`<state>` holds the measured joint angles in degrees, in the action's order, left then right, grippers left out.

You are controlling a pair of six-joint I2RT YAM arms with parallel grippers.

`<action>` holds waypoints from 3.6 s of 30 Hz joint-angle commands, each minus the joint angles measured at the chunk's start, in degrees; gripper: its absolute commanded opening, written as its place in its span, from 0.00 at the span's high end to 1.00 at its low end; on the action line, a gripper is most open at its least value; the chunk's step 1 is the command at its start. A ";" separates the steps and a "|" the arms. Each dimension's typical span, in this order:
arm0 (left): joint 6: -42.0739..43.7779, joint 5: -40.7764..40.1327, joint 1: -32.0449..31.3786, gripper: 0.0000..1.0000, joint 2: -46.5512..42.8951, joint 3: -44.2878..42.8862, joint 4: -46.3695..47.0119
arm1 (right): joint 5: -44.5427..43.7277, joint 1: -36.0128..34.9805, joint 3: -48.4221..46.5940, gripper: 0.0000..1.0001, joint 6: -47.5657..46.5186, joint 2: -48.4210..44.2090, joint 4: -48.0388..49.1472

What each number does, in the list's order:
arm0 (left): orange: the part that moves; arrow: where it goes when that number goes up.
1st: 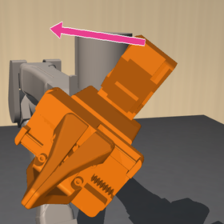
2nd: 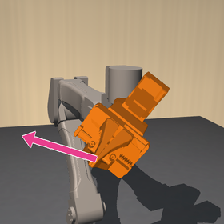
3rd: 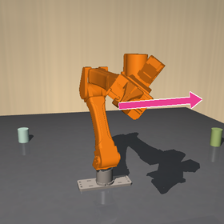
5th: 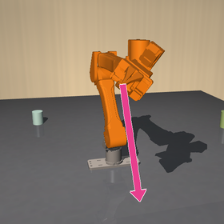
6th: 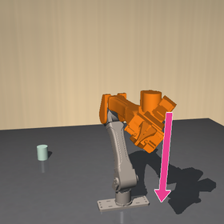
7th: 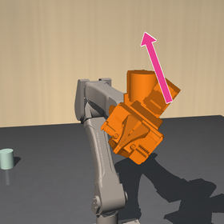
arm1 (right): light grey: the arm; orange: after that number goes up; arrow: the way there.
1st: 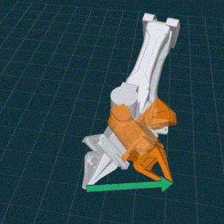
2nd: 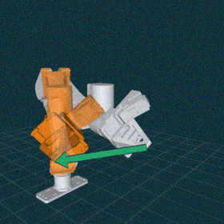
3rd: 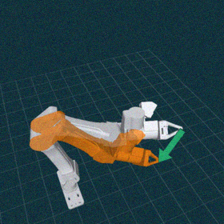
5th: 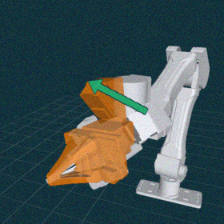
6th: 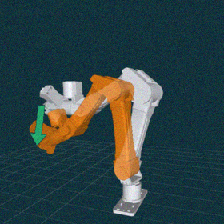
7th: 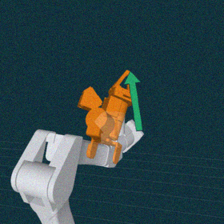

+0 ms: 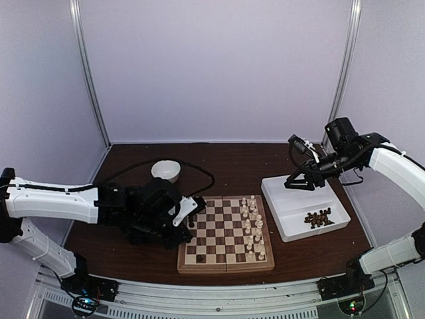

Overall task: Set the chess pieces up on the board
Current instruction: Place the rook at a8, then pick up the chess pile from the storage box.

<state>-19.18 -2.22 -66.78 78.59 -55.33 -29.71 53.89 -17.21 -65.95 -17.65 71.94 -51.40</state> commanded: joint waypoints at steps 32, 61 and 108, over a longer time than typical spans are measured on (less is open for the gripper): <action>-3.80 -2.71 -6.05 0.92 3.26 14.12 19.61 | -4.67 0.41 0.45 0.54 0.07 -0.67 2.35; -3.96 -3.44 -6.12 0.71 1.37 14.45 16.72 | -5.33 0.70 -0.33 0.54 -0.07 -1.27 0.95; 4.76 -11.27 -5.19 0.54 6.75 -11.37 14.18 | -44.99 21.24 5.84 0.65 -6.43 28.81 -4.17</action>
<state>-14.22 -13.28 -72.40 84.51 -65.30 -18.52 11.18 3.99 -61.14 -25.65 99.81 -59.05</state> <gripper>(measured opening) 0.456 0.352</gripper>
